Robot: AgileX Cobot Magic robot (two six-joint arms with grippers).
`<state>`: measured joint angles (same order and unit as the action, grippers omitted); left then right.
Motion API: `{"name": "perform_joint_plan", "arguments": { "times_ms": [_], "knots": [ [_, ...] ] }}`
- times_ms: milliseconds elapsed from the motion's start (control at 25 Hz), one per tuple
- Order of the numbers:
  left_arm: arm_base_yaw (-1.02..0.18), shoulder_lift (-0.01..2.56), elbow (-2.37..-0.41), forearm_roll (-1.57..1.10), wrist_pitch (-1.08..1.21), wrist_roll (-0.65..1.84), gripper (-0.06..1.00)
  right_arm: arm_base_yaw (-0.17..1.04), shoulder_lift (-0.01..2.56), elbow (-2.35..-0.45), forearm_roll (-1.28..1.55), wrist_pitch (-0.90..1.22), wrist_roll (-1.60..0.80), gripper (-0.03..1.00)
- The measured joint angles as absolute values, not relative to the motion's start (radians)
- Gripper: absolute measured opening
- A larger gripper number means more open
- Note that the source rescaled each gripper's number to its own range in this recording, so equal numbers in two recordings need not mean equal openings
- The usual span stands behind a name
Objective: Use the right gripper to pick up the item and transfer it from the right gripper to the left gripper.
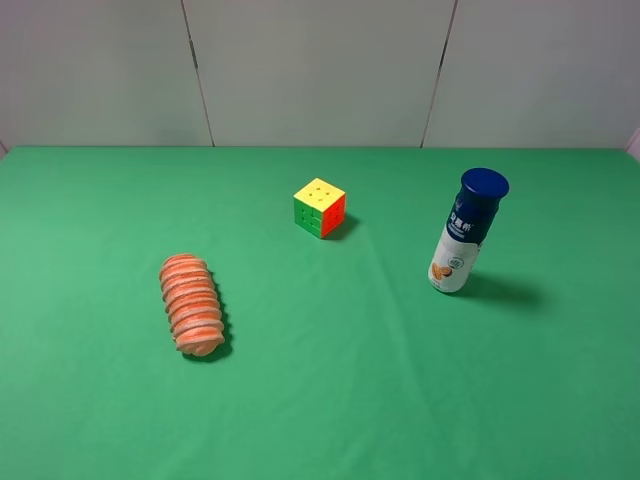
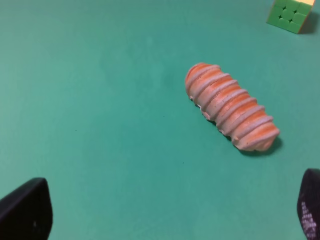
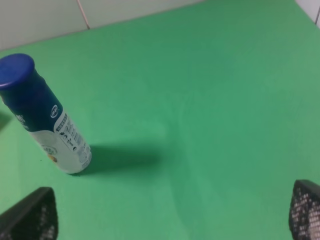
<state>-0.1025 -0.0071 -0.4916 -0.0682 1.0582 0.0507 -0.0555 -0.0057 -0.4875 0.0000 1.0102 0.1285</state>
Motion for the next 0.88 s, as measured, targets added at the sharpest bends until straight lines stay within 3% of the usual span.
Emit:
{"name": "perform_joint_plan", "arguments": {
  "times_ms": [880],
  "knots": [
    [-0.103, -0.007, -0.492, -0.068, 1.058, 0.051, 1.0, -0.056, -0.006, -0.487, 0.0, 1.01, 0.128, 1.0]
  ]
}}
